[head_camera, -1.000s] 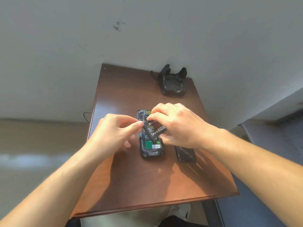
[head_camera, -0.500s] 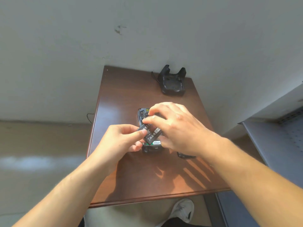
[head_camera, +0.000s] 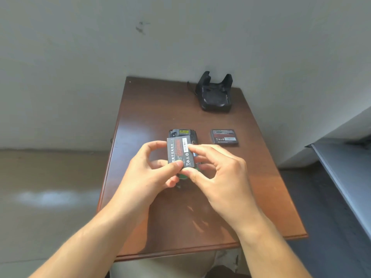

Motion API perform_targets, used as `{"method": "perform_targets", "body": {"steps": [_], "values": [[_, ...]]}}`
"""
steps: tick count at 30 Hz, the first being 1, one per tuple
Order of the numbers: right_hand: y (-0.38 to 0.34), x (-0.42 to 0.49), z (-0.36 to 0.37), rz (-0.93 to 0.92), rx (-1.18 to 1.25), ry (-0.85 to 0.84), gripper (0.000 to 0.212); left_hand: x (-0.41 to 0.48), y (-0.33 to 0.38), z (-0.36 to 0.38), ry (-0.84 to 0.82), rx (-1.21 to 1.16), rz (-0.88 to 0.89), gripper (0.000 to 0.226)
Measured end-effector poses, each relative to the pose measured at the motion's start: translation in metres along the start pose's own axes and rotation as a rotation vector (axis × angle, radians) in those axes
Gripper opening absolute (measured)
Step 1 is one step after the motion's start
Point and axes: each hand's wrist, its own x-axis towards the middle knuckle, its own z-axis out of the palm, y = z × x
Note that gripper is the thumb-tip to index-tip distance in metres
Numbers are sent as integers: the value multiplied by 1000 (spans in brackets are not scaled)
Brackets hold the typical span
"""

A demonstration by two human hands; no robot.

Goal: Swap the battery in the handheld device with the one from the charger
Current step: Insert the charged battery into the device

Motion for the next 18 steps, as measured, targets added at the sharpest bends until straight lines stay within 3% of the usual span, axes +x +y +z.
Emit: {"method": "perform_targets", "body": {"steps": [4,7,11,13,15,18], "values": [[13,-5,0,-3,102,35,42,0,-3,6,-8,104,103,47],[26,-13,-4,-26,101,58,37,0,-9,5,20,345,210,55],[32,-18,-9,-48,58,26,35,0,-15,-7,-7,645,374,35],[36,-18,-9,-49,25,-13,34,0,-16,-10,21,754,433,39],[39,-18,-9,-64,-14,-33,33,0,-19,-11,36,786,479,57],[41,-17,-8,-80,-25,-36,32,1,-22,-10,42,829,503,49]]}}
